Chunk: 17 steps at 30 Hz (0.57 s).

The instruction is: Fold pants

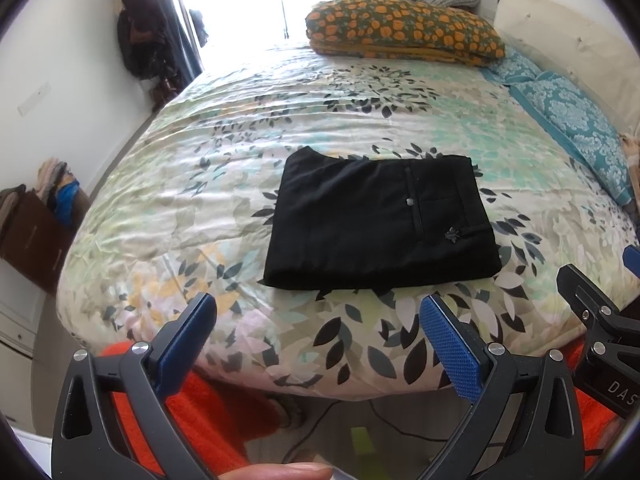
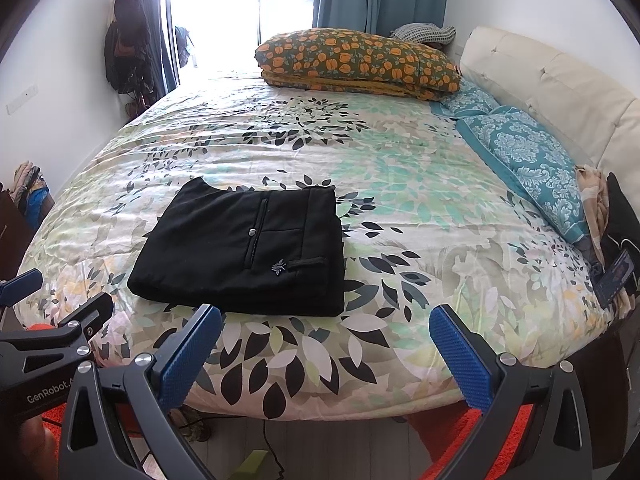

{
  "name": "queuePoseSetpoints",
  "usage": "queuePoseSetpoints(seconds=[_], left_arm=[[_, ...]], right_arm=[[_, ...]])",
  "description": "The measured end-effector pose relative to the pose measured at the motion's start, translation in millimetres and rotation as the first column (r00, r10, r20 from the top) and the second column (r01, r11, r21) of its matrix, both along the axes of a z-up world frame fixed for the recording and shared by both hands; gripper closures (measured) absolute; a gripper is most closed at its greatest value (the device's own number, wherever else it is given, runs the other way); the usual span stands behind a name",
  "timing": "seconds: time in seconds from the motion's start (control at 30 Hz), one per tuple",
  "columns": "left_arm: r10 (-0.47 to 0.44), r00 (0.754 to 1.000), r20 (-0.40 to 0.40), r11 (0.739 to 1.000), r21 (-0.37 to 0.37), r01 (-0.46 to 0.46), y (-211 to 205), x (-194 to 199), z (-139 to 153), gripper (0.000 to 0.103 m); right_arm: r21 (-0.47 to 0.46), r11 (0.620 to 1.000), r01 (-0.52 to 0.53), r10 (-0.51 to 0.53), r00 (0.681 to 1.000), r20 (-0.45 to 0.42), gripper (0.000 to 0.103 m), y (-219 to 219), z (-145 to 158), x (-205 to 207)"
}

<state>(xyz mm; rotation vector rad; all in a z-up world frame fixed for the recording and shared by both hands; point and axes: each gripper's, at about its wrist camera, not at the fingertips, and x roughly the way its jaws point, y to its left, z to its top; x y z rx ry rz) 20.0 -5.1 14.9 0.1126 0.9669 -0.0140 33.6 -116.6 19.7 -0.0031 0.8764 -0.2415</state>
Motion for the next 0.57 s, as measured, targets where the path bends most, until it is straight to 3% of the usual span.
queuePoseSetpoints(seconds=[0.57], left_arm=[[-0.014, 1.0, -0.002, 1.0, -0.027, 0.014, -3.2, -2.7, 0.7, 0.001]], right_arm=[[0.003, 1.0, -0.003, 0.003, 1.0, -0.005, 0.0, -2.5, -1.3, -1.1]])
